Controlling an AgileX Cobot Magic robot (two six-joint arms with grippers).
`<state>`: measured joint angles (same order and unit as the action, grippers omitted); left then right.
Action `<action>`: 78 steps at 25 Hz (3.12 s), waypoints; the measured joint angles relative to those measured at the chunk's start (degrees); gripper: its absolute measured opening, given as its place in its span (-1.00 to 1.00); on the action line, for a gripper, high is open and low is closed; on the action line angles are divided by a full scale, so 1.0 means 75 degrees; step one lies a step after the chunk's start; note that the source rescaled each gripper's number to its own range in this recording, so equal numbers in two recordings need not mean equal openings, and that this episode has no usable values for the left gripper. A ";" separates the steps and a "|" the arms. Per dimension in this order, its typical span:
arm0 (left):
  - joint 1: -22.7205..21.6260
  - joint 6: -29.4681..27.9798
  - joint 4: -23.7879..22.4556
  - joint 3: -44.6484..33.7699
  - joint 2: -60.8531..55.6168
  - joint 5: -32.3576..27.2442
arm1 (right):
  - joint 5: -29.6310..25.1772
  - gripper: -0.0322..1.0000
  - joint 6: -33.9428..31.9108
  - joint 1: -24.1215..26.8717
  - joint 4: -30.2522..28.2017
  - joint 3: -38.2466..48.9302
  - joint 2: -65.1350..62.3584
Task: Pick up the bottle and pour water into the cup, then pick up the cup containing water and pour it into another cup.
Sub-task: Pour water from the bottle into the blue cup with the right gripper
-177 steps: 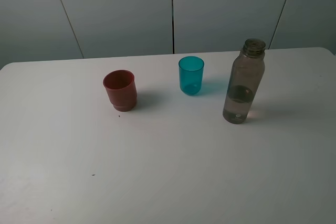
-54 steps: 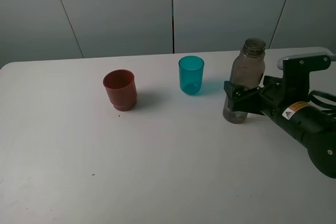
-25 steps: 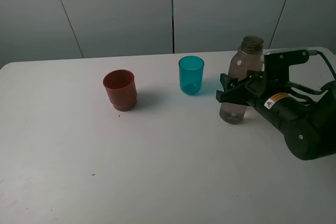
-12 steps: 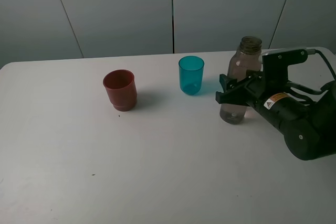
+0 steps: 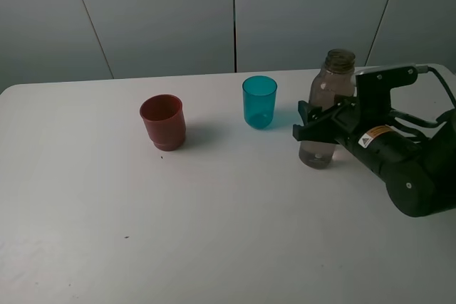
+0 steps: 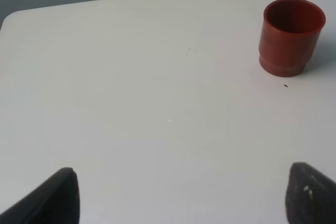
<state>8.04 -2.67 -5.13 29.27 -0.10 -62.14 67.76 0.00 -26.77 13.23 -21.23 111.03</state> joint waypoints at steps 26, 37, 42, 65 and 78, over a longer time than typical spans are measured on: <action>0.0000 -0.0013 0.0000 0.0000 0.0000 0.0000 | -0.5646 -0.94 0.8300 0.0907 0.1548 -0.3805 -0.0966; 0.0000 -0.0013 0.0000 0.0000 0.0000 0.0000 | -0.5775 -0.94 1.1026 0.0907 0.2027 -0.4431 0.0088; 0.0000 -0.0013 0.0000 0.0000 0.0000 0.0000 | -0.5759 -0.94 1.1904 0.0907 0.2086 -0.4444 0.0239; 0.0000 -0.0013 0.0000 0.0000 0.0000 0.0000 | -0.5317 -0.94 1.4755 0.0907 0.1940 -0.4961 0.0380; 0.0000 -0.0013 0.0000 0.0000 0.0000 0.0000 | -0.5016 -0.94 1.5207 0.0907 0.1736 -0.4961 0.0380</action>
<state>8.04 -2.77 -5.13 29.27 -0.10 -62.14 30.14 114.05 -19.97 26.25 -58.44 113.89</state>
